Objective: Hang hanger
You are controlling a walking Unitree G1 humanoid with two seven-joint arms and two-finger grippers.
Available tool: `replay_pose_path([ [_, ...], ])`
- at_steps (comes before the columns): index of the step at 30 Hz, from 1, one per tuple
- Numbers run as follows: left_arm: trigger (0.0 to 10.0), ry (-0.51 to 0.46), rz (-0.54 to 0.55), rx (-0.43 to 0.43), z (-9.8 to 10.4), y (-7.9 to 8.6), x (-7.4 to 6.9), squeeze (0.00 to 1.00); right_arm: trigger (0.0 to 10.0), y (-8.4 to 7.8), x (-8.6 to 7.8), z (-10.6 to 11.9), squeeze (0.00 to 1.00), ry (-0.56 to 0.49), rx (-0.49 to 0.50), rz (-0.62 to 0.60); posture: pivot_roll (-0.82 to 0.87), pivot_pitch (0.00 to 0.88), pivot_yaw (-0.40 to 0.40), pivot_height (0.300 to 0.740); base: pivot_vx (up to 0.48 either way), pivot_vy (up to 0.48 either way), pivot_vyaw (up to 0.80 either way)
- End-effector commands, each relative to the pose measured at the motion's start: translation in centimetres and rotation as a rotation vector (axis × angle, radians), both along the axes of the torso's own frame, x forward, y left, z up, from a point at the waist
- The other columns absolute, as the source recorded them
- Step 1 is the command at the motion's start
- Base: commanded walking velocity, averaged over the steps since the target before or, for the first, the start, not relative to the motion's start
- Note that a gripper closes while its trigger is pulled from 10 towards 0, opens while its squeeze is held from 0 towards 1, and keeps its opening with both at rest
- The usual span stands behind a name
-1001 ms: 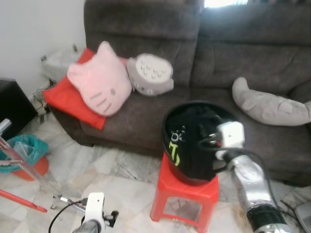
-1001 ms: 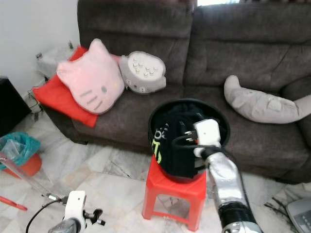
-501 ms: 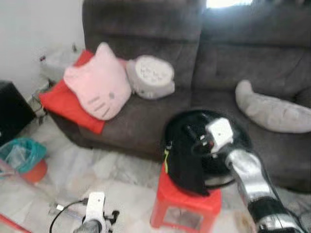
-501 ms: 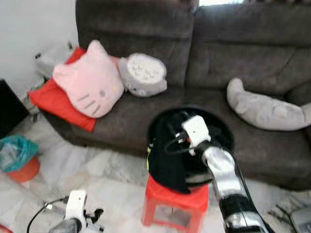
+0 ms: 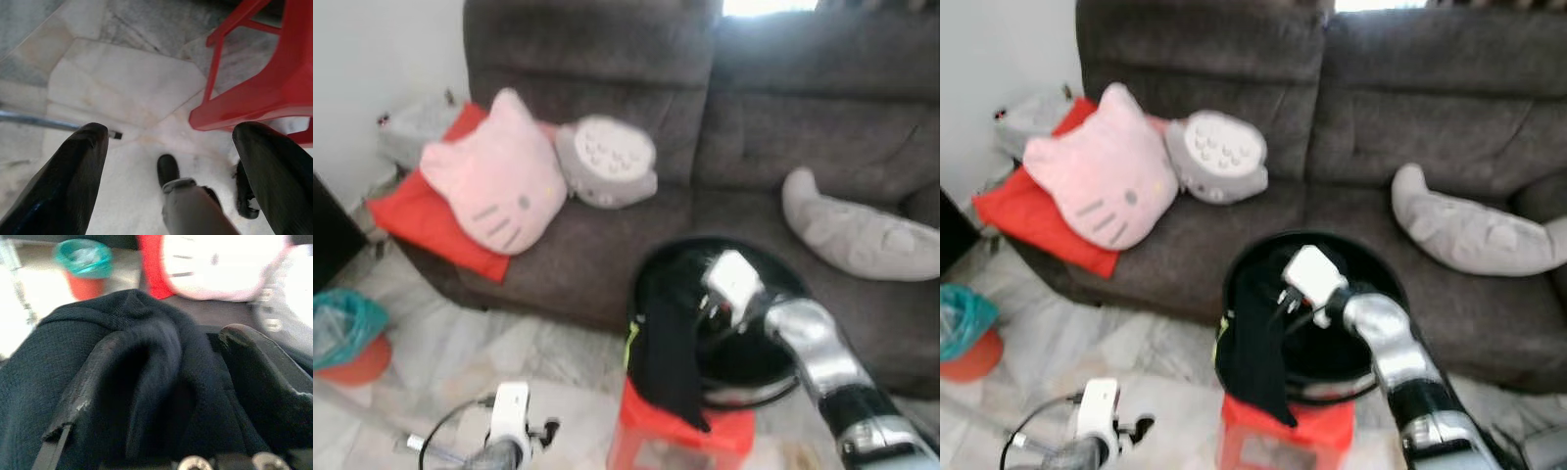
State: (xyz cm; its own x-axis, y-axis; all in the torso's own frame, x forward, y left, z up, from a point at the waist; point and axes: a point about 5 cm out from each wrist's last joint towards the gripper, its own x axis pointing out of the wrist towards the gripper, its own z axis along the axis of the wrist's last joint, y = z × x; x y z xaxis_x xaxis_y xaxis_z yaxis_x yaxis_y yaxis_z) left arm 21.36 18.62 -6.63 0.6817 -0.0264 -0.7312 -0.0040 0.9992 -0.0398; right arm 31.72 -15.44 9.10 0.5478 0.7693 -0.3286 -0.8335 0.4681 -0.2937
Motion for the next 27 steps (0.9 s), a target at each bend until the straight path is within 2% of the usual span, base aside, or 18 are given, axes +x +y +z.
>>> replay_pose_path([
  [1, 10.0, 0.032, 0.008, -0.003, -0.4, 0.0, -0.6, 0.0, 10.0, -0.5, -0.5, -0.7, 0.0, 0.035, -0.072, 0.041, -0.13, 0.011, 0.053, 0.74, 0.0, 0.0, 0.0],
  [4, 10.0, 0.042, 0.009, -0.003, -0.4, 0.0, -0.6, 0.0, 10.0, -0.8, -0.8, -1.1, 0.0, 0.088, -0.099, 0.084, -0.13, 0.011, 0.052, 0.74, 0.0, 0.0, 0.0],
  [7, 10.0, 0.045, 0.014, -0.003, -0.4, 0.0, -0.5, 0.0, 10.0, -1.4, -1.1, -0.6, 0.0, 0.13, -0.115, 0.143, -0.13, 0.011, 0.052, 0.74, 0.0, 0.0, 0.0],
  [14, 10.0, 0.049, 0.016, -0.008, -0.5, 0.2, -0.9, 0.0, 10.0, -3.1, -0.1, 2.3, 0.0, 0.078, -0.144, 0.165, -0.14, 0.003, 0.055, 0.74, 0.0, 0.0, 0.0],
  [16, 10.0, 0.056, 0.013, -0.013, -0.7, 0.4, -1.2, 0.0, 10.0, -3.7, 0.4, 4.0, 0.0, 0.075, -0.135, 0.189, -0.14, 0.001, 0.055, 0.74, 0.0, 0.0, 0.0],
  [20, 10.0, 0.061, 0.01, -0.017, -0.8, 0.4, -1.4, 0.0, 10.0, -4.1, 0.5, 4.8, 0.0, 0.086, -0.142, 0.215, -0.14, 0.001, 0.055, 0.74, 0.0, 0.0, 0.0],
  [23, 10.0, 0.074, 0.011, -0.024, -1.1, 0.5, -2.0, 0.0, 10.0, -4.9, 0.7, 5.6, 0.0, 0.12, -0.208, 0.264, -0.15, 0.0, 0.057, 0.74, 0.0, 0.0, 0.0],
  [25, 10.0, 0.076, 0.011, -0.024, -1.1, 0.5, -2.0, 0.0, 10.0, -5.0, 0.7, 5.7, 0.0, 0.125, -0.21, 0.271, -0.15, 0.0, 0.057, 0.74, 0.0, 0.0, 0.0],
  [27, 10.0, 0.079, 0.015, -0.024, -1.2, 0.6, -2.3, 0.0, 10.0, -5.0, 1.5, 6.0, 0.0, 0.105, -0.207, 0.243, -0.14, 0.0, 0.055, 0.74, 0.0, 0.0, 0.0],
])
